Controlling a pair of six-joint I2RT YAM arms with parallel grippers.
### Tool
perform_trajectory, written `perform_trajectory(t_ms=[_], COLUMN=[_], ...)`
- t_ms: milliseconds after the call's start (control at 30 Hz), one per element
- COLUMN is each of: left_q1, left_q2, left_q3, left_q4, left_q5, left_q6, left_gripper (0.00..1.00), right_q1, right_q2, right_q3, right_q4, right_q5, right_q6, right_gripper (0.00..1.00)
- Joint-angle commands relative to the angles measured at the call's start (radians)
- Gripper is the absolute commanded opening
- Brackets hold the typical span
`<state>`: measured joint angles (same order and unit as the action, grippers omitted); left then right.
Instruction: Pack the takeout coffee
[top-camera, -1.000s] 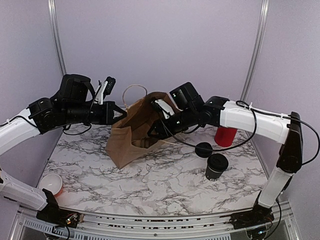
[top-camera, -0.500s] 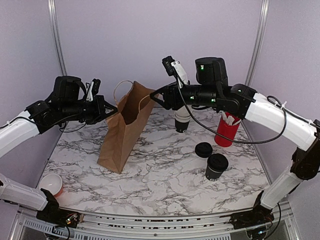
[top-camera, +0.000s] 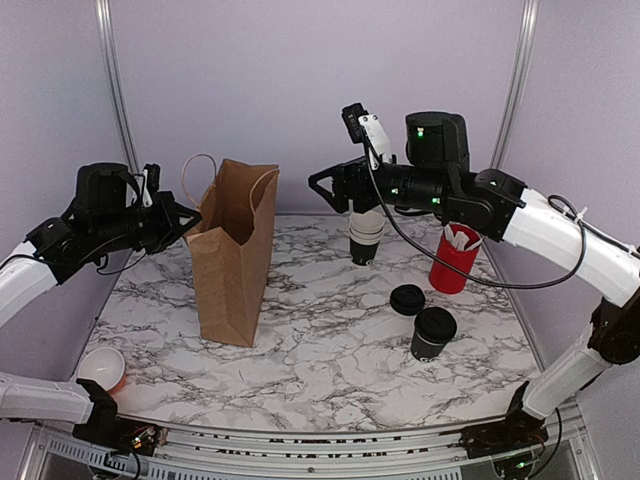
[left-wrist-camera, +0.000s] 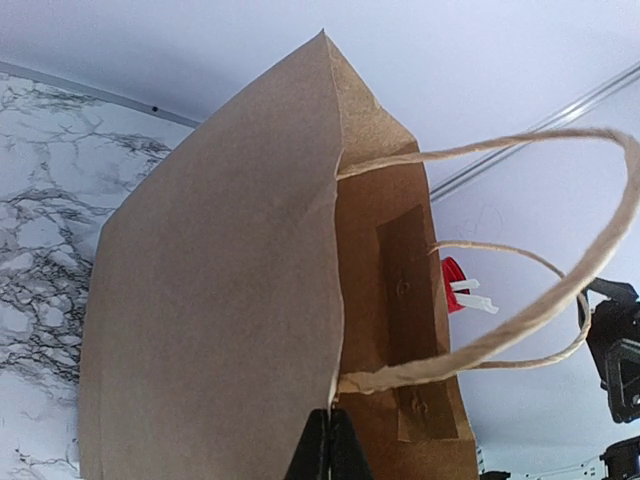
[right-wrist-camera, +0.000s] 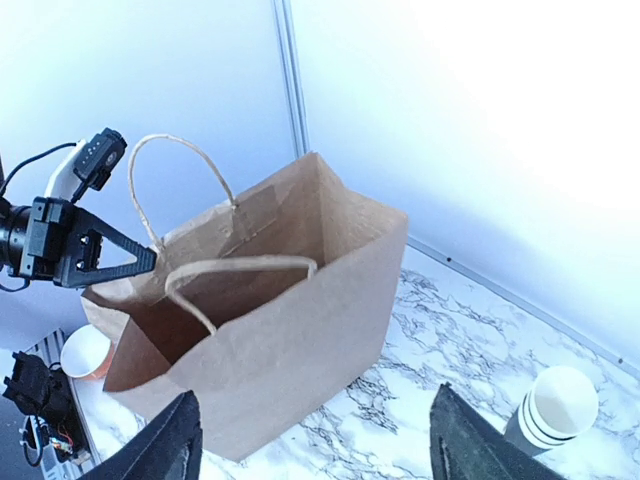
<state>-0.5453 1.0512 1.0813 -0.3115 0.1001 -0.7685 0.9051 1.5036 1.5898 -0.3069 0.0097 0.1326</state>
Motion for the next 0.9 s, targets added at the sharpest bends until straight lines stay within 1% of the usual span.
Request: perform_trajectory(t_ms=[0, 133, 267, 333, 367, 400, 467, 533, 733, 867], left_q1=[0.066, 0.098, 0.109, 0.109, 0.109, 0.109, 0.109, 0.110, 0.109, 0.109], left_q2=[-0.042, -0.059, -0.064, -0.066, -0.068, -0.068, -0.071, -0.080, -0.112, -0.132], left_q3=[-0.069, -0.124, -0.122, -0.101, -0.088, -0.075, -0.060, -0.051, -0.009, 0.021], left_q4=[0.071, 0.133, 0.128, 0.092, 0.071, 0.051, 0.024, 0.006, -0.067, -0.134], left_q5=[0.051, 0.104, 0.107, 0.081, 0.067, 0.052, 0.037, 0.026, -0.024, -0.094], left_q6=[-0.063, -0.094, -0.086, -0.062, -0.047, -0.034, -0.002, 0.023, 0.098, 0.147], left_gripper=[0.00, 0.00, 0.01, 0.09, 0.18, 0.30, 0.41, 0.54, 0.78, 0.90], right_q1=[-0.006, -0.008, -0.012, -0.015, -0.014, -0.014, -0.014, -0.014, -0.013, -0.014], right_q2=[-0.074, -0.055, -0.017, -0.003, 0.002, 0.006, 0.013, 0.012, 0.015, 0.017], right_q3=[-0.031, 0.003, 0.008, 0.008, 0.007, 0.007, 0.003, -0.006, -0.029, -0.042], right_q4=[0.062, 0.007, -0.049, -0.070, -0.081, -0.093, -0.111, -0.127, -0.163, -0.169], right_q5=[-0.009, 0.010, 0.014, 0.010, 0.010, 0.011, 0.015, 0.027, 0.052, 0.051], right_q6=[0.031, 0.038, 0.048, 0.052, 0.054, 0.056, 0.058, 0.060, 0.065, 0.073], right_gripper=[0.79, 0.79, 0.79, 0.79, 0.79, 0.79, 0.79, 0.80, 0.80, 0.80])
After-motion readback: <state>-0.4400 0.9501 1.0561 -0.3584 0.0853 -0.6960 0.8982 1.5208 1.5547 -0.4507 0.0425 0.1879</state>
